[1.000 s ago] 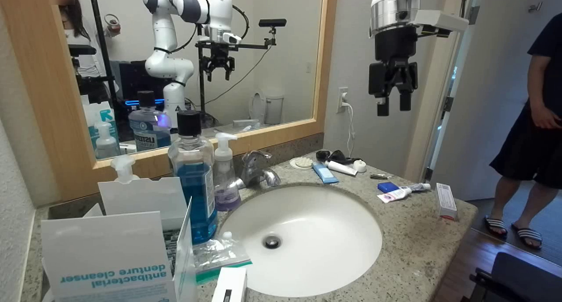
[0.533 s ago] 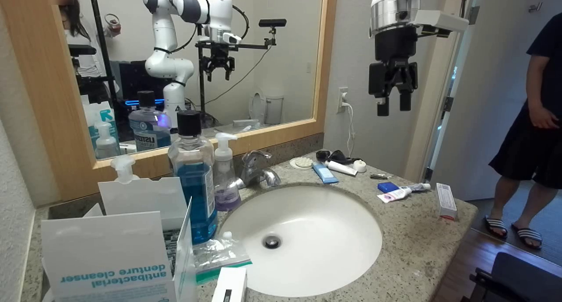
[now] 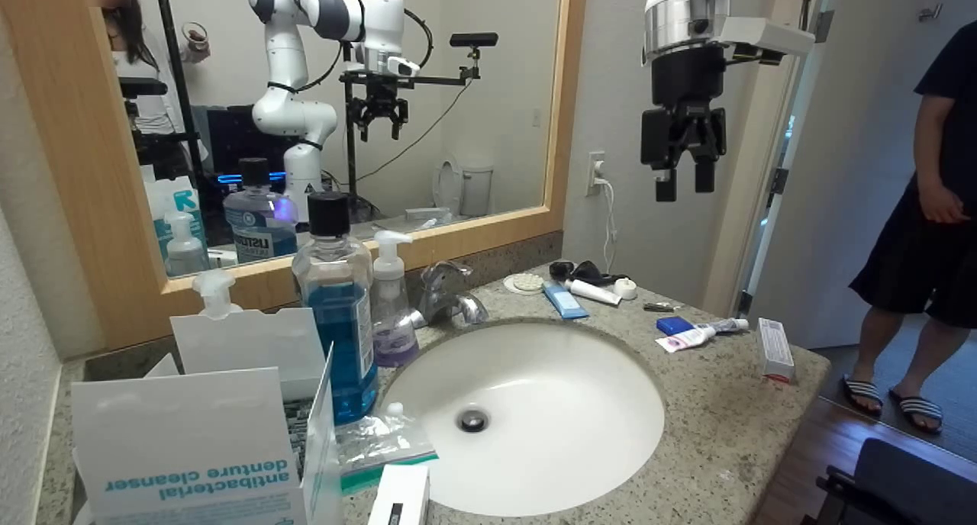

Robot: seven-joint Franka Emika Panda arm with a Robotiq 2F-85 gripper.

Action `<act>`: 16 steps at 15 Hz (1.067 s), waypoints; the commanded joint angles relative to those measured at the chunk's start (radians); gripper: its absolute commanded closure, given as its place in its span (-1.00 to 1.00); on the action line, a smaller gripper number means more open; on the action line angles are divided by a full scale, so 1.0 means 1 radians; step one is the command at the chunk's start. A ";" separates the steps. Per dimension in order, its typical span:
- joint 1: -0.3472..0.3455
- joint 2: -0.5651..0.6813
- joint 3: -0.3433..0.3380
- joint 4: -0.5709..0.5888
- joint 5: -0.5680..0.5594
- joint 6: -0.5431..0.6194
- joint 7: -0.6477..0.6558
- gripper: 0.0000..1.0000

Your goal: Press on the soap dispenser

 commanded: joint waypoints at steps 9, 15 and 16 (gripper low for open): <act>0.004 0.018 0.002 0.013 0.011 0.003 -0.001 -1.00; 0.015 0.025 0.011 0.035 0.011 0.115 -0.016 -1.00; 0.018 0.021 0.010 0.035 0.015 0.141 -0.023 -1.00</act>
